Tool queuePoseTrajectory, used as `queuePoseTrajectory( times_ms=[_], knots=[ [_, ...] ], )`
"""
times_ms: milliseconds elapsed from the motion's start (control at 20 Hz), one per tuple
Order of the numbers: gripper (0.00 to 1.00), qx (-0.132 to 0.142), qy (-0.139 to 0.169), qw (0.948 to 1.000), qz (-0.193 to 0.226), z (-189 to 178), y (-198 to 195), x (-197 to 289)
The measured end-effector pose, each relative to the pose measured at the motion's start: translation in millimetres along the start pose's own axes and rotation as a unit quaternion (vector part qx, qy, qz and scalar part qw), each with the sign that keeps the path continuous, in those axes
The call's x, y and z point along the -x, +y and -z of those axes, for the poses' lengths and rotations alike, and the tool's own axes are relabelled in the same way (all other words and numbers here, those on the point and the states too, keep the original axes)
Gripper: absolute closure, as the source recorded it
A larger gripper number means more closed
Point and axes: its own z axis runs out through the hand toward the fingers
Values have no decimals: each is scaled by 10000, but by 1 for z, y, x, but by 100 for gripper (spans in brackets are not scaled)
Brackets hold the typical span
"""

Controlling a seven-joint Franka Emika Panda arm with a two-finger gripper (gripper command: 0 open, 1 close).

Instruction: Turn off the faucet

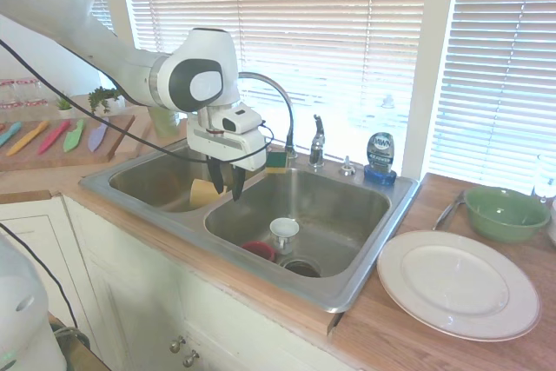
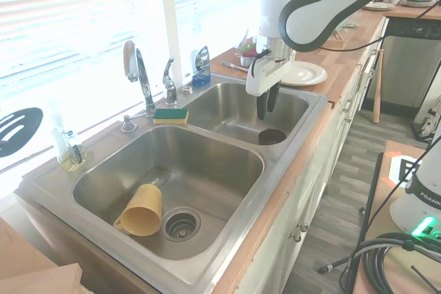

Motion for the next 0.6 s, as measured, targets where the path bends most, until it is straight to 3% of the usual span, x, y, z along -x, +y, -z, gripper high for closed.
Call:
queuePoseTrajectory(
  times_ms=[600],
  knots=[
    [100,-130,52,9999,-98,9,-23,-30]
  ],
)
